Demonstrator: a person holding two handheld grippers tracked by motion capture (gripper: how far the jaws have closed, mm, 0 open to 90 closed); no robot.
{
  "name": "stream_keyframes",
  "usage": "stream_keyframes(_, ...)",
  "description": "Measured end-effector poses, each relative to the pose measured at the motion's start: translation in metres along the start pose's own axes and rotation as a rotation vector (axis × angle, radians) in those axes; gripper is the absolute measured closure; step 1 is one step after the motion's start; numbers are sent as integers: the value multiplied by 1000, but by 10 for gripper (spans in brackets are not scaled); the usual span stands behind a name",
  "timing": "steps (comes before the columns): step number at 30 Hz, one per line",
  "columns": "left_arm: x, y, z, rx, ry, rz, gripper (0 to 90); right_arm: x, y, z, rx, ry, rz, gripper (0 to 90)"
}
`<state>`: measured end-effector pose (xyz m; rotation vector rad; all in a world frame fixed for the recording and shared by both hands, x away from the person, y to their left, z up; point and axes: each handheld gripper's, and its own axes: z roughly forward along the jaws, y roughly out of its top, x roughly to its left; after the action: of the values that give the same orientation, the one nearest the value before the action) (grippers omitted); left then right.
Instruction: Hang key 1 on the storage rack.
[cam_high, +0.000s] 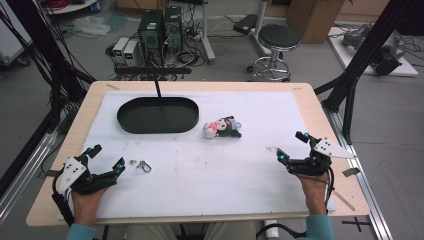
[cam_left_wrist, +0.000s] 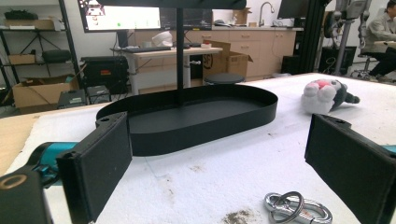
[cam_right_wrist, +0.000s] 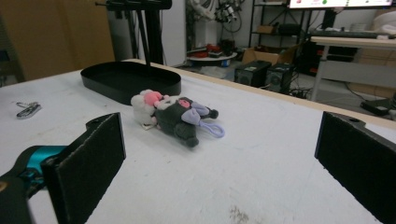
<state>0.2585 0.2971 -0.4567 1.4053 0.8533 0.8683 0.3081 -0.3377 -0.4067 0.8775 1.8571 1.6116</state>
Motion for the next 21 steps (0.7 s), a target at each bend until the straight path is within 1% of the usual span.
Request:
stream_keyframes(5,0,0,0,0,0,2,79,-4,27,15,71,57,-58,10)
stream_keyframes(7,0,0,0,-1,0,2,79,-5,36,23,99,69,-87,10)
stream_keyframes(10,0,0,0,-2,0,1,79,-8,47,37,151,98,-109,10)
stream_keyframes(11,0,0,0,0,0,2,79,-9,50,42,159,108,-123,10)
stream_keyframes(13,0,0,0,1,0,1,79,-11,57,51,193,120,-134,10)
stream_keyframes(14,0,0,0,1,0,1,79,-11,57,51,193,120,-134,10)
stream_keyframes(15,0,0,0,0,1,1,79,-14,63,61,227,119,-152,10)
stream_keyframes(17,0,0,0,0,0,0,79,-17,69,71,256,134,-160,10)
stream_keyframes(19,0,0,0,2,-1,1,79,-19,73,81,265,147,-167,10)
stream_keyframes(21,0,0,0,1,0,1,79,-22,77,91,287,161,-173,10)
